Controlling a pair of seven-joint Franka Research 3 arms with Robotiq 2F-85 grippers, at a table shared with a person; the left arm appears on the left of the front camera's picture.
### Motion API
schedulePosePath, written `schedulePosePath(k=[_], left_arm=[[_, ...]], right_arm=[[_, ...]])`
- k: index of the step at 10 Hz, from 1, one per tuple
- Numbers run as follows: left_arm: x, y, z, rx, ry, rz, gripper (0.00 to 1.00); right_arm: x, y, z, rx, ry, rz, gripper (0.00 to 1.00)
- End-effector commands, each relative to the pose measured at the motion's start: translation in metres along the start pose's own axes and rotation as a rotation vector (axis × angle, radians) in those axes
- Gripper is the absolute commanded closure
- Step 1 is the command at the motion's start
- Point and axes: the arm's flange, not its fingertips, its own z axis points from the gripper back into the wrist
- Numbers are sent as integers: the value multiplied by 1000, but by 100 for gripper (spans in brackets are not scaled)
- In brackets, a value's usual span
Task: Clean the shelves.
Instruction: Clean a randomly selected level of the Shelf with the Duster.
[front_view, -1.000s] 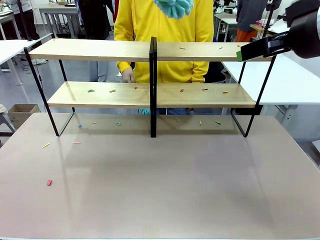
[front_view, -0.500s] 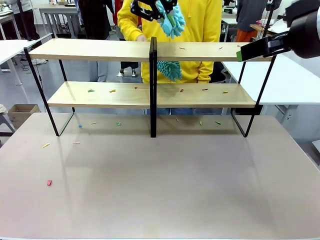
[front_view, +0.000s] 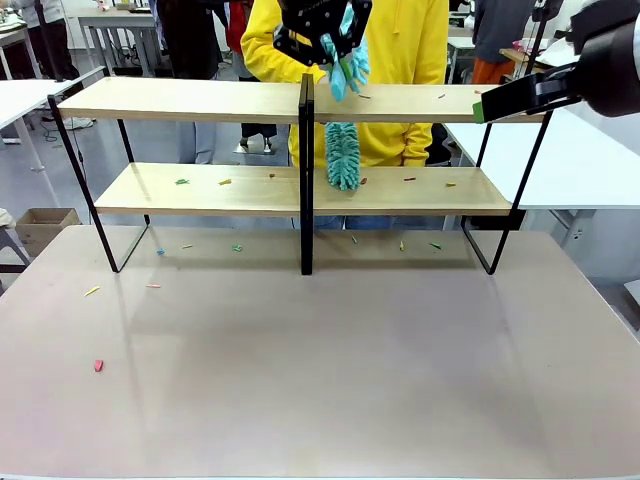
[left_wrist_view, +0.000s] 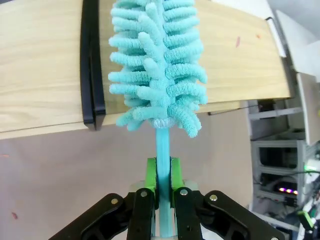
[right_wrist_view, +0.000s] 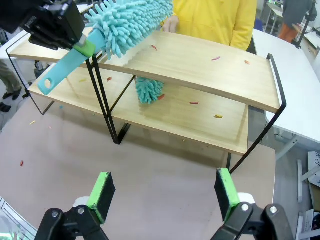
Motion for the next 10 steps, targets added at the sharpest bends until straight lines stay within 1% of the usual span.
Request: schedulePosePath(k=[1,2,3,4,5,6,9,10], left_arm=[[4,-8,0,53,2,16,88],[4,-10,-5,72,20,16,88],[6,-15,-10,77,60,8,88],[9,-19,-12,69,88,-8,88],[14,-25,-18,62,158,-9,88],[18,-29,-20,33,157,-27,88],[32,-51,-40,-23,208,-71,88],[36,-58,-46,-71,236,-105,88]], right_arm=[[1,-1,0,1,0,3,0],[1,-1,0,1,0,3,0],[1,-1,0,1,0,3,0],[1,-1,0,1,0,3,0],[1,-1,0,1,0,3,0],[1,-1,0,1,0,3,0],[1,-1,0,1,0,3,0],[1,-1,0,1,0,3,0]])
